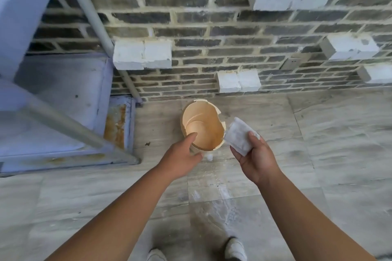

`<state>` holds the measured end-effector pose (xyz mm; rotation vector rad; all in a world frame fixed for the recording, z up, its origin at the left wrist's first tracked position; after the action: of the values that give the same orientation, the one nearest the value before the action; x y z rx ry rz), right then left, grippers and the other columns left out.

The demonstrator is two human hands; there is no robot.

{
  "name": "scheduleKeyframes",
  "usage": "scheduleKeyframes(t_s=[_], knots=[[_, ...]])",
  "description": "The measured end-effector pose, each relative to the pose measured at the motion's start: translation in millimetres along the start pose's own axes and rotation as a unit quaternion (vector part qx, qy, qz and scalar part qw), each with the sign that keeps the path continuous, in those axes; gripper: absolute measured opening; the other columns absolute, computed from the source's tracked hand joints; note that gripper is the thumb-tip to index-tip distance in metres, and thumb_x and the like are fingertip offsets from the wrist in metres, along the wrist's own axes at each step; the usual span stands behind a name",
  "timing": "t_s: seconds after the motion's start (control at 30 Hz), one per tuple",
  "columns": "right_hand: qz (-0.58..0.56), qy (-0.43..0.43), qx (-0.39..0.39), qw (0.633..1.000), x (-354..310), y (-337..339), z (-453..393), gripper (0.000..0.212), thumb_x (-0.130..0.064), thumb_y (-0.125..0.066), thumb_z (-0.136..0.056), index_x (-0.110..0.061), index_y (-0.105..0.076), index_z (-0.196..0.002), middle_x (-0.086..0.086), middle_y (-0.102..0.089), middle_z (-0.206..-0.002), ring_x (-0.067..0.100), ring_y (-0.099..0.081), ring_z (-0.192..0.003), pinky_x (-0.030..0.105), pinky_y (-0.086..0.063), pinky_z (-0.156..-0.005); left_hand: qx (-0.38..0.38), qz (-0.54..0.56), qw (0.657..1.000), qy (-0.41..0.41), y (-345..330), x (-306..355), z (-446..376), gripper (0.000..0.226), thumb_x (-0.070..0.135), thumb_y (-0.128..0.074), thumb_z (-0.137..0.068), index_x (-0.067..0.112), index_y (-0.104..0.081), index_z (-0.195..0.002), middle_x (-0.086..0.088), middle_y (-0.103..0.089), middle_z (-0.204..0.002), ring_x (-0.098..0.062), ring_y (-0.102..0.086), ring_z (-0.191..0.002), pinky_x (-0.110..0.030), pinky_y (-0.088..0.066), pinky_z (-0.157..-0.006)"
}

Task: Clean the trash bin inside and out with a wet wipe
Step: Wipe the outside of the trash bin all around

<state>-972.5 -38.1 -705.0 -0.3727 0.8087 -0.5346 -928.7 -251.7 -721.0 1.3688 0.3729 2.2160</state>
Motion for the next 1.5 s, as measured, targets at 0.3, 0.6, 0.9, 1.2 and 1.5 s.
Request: scheduleKeyframes(t_s=[0.3, 0.6, 0.9, 1.2, 1.5], knots=[[-0.071, 0.053, 0.068, 0.994, 100.1, 131.1, -166.2, 0.027, -0.027, -0.049, -0.1, -0.018, -0.057, -0.124, 0.007, -0.069, -0.119, 0.022, -0.069, -0.105, 0.038, -0.054, -0.087, 0.037, -0.315, 0.936, -0.156, -132.2, -129.0, -139.3, 0.065, 0.051, -0.049, -0.086, 0.022, -0.032, -0.141, 0.003, -0.037, -0.15, -0.016, -0.023, -0.14, -0.042, -0.017, -0.109], [-0.063, 0.138, 0.033, 0.988, 82.7, 143.3, -254.8, 0.019, -0.025, -0.047, -0.1, -0.019, -0.059, -0.114, 0.004, -0.073, -0.105, 0.019, -0.073, -0.089, 0.034, -0.057, -0.073, 0.153, -0.426, 0.861, -0.233, -195.4, -152.2, -216.5, 0.03, 0.038, -0.045, -0.094, 0.025, -0.055, -0.12, 0.001, -0.069, -0.103, -0.026, -0.06, -0.098, -0.036, -0.031, -0.08], [0.064, 0.213, -0.051, 0.974, 67.9, 121.0, -248.2, 0.024, -0.022, -0.043, -0.101, -0.028, -0.066, -0.106, -0.006, -0.074, -0.105, 0.015, -0.069, -0.103, 0.033, -0.055, -0.086, 0.265, -0.067, 0.948, -0.164, -78.9, -154.8, -205.0, 0.029, 0.04, -0.054, -0.087, 0.029, -0.067, -0.111, 0.001, -0.07, -0.087, -0.024, -0.062, -0.086, -0.035, -0.048, -0.077], [0.36, 0.278, -0.11, 0.884, 103.8, 97.8, -241.3, 0.029, -0.035, -0.047, -0.092, -0.055, -0.066, -0.101, -0.019, -0.066, -0.116, 0.005, -0.06, -0.113, 0.034, -0.049, -0.095, 0.138, 0.107, 0.977, -0.122, -70.1, -205.9, -204.1, 0.021, 0.02, -0.06, -0.091, 0.038, -0.07, -0.092, 0.002, -0.071, -0.087, -0.005, -0.062, -0.073, -0.022, -0.05, -0.07], [0.562, 0.277, -0.237, 0.743, 199.2, 104.5, -248.3, 0.04, -0.018, -0.047, -0.101, -0.024, -0.047, -0.14, -0.007, -0.037, -0.15, -0.011, -0.029, -0.134, 0.008, -0.019, -0.11, 0.134, 0.057, 0.985, -0.093, -88.7, -230.5, -220.1, 0.012, 0.03, -0.058, -0.091, 0.027, -0.07, -0.094, 0.01, -0.066, -0.077, -0.004, -0.057, -0.067, -0.021, -0.046, -0.059]])
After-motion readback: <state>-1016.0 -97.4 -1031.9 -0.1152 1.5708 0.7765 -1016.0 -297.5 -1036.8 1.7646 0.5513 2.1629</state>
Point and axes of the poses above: each hand's wrist, its own z-axis away from the middle knuckle, its own y-axis out of the back of the hand, x = y × z, the point moved 5 cm from there along -z, towards the middle knuckle
